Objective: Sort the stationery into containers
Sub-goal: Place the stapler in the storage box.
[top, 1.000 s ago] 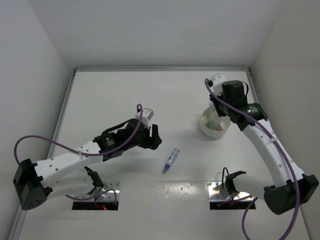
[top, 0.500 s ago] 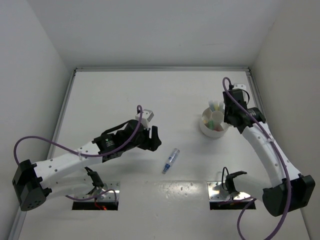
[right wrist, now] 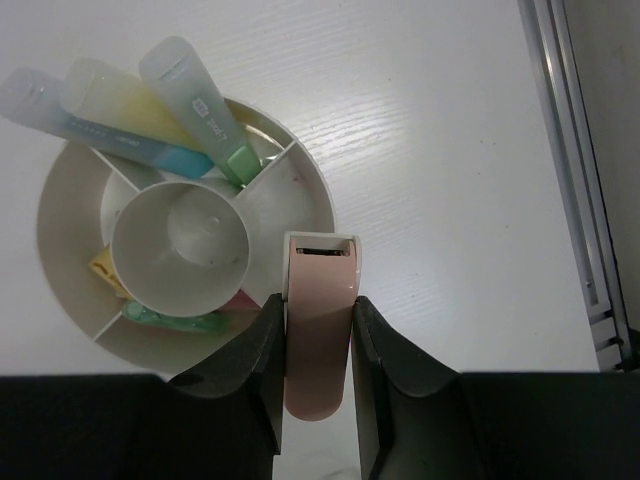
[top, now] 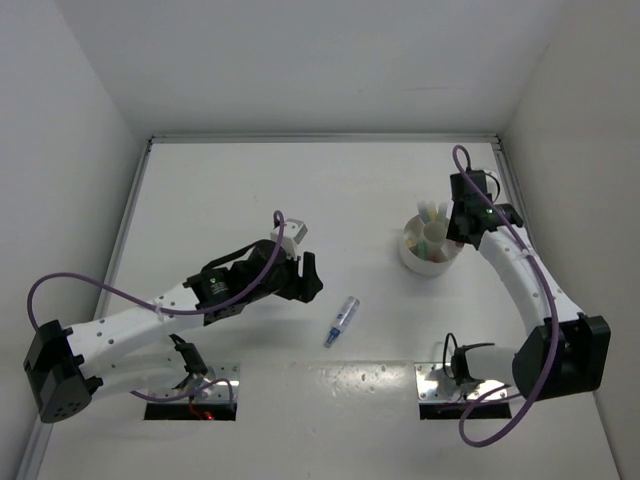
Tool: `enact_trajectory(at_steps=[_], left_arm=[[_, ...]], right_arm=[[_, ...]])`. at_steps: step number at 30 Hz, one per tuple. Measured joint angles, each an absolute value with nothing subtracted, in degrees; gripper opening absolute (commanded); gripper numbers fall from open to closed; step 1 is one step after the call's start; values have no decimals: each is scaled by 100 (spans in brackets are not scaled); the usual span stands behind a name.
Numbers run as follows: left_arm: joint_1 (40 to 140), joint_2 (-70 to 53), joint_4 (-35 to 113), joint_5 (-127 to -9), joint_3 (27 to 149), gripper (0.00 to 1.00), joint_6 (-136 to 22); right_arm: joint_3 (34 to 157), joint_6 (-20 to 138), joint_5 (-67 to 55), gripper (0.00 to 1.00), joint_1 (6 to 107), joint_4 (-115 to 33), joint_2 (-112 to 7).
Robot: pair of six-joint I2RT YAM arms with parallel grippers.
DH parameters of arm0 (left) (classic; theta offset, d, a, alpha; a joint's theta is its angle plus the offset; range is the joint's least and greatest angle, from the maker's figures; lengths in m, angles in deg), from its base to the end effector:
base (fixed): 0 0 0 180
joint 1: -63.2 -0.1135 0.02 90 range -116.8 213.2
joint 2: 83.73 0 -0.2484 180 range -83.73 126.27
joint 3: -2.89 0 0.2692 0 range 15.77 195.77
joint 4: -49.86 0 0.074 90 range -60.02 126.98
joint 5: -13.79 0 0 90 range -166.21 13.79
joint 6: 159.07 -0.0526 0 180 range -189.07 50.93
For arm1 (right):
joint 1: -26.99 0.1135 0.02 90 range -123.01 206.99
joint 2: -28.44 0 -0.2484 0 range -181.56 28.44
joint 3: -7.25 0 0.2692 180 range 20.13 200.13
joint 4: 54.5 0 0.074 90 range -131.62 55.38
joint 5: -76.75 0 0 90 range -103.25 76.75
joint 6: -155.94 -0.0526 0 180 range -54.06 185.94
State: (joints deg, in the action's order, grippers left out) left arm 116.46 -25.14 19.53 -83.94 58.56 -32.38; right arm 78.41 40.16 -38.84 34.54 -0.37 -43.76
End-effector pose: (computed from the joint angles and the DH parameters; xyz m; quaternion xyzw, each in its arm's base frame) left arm 0.1641 -0.2080 0.2426 0.0948 0.8733 -0.2932 0.3773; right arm 0.2831 0.0146 0.2454 0.2128 0.9082 -0.1187 0.3402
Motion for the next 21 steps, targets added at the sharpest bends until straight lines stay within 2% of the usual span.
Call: enact_trajectory(at_steps=[15, 16, 17, 21], left_arm=[[11646, -2507, 1953, -8394, 5856, 71, -3260], [11646, -2507, 1953, -8394, 5856, 71, -3260], [11646, -2507, 1953, -8394, 5856, 71, -3260], [11646, -2507, 1953, -8394, 5856, 71, -3260]], right_arm=[[7622, 3976, -3357, 0, 3120, -618, -4829], [7605, 3974, -3342, 1, 3104, -662, -4846], [7583, 3974, -3307, 10, 3087, -699, -4853], [7520, 3974, -3193, 16, 3032, -738, -4870]])
